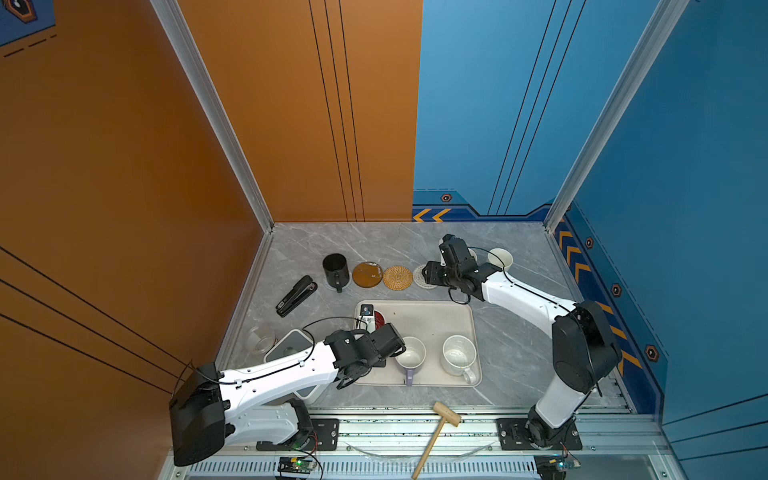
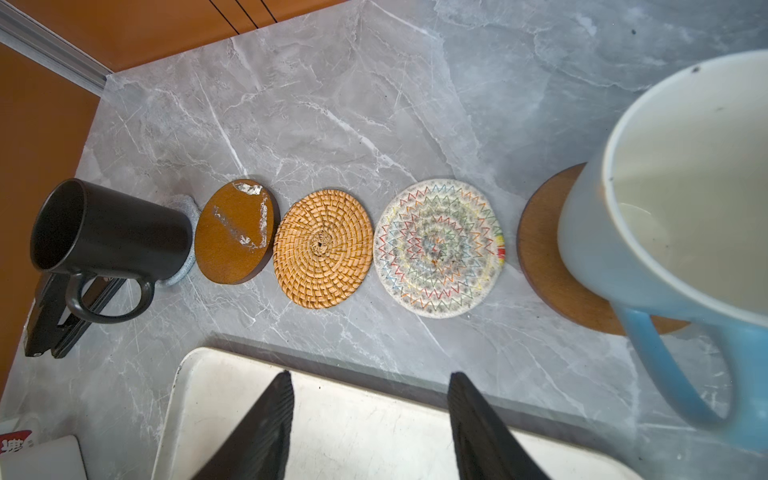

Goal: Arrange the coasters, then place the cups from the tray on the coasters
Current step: 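Lift the red-lined mug with the left gripper toward the dark wooden coaster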

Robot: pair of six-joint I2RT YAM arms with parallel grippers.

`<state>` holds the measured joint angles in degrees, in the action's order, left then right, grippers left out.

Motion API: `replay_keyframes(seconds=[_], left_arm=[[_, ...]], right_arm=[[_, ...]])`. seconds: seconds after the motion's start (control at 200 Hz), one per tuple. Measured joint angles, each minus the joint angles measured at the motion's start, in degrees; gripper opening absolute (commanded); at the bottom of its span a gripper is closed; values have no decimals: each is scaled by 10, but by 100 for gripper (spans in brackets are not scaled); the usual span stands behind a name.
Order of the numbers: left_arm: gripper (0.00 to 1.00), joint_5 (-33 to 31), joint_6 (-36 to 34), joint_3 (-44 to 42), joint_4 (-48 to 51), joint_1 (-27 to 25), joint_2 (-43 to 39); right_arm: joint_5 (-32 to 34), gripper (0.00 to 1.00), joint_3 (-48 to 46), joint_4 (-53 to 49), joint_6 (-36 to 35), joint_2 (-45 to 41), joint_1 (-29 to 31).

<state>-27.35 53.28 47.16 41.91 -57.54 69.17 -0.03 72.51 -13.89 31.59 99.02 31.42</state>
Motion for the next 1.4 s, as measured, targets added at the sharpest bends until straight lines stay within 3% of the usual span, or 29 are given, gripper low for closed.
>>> replay_keyframes(seconds=[0.235,0.626,1.016,1.397], left_arm=[[0,-23,-60,54,-9,65,33],[0,-1,-167,109,-62,189,112],[0,43,-244,236,-115,251,231],[0,75,-265,308,-128,291,338]], right_arm=[[-2,58,-5,2,0,-4,-5],[-9,58,-26,11,0,-13,-24],[-15,58,-40,16,4,-28,-41],[-20,58,-45,24,4,-28,-47]])
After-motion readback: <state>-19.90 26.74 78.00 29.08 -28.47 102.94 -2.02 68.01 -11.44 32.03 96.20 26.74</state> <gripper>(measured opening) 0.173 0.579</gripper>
